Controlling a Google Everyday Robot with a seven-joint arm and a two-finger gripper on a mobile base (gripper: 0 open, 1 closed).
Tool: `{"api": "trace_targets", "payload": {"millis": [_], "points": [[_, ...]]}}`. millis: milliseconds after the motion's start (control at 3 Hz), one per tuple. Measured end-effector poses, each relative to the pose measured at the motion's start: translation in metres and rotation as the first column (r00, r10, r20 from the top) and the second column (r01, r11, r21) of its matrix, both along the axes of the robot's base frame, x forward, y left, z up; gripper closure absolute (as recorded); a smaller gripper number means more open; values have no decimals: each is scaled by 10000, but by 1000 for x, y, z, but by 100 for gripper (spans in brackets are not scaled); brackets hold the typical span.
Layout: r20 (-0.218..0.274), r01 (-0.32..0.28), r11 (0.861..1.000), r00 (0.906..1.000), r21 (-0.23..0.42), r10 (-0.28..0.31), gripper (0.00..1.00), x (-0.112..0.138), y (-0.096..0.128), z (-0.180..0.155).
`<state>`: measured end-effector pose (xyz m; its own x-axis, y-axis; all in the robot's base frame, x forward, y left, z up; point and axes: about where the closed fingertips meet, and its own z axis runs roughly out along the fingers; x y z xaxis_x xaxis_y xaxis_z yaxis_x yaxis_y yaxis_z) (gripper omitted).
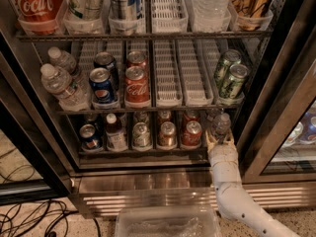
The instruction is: Pick water bottle from bottom shelf of fridge
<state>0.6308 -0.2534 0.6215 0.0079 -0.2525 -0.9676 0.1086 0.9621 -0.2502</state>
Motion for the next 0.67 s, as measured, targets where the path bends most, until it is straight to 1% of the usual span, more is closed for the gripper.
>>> {"api": "trace_targets", "payload": {"millis": [333, 667], "points": [[0, 0, 10000, 10000, 0, 0, 100, 0, 0, 0], [0, -3, 10000, 10000, 5, 3, 100, 0, 0, 0]]}}
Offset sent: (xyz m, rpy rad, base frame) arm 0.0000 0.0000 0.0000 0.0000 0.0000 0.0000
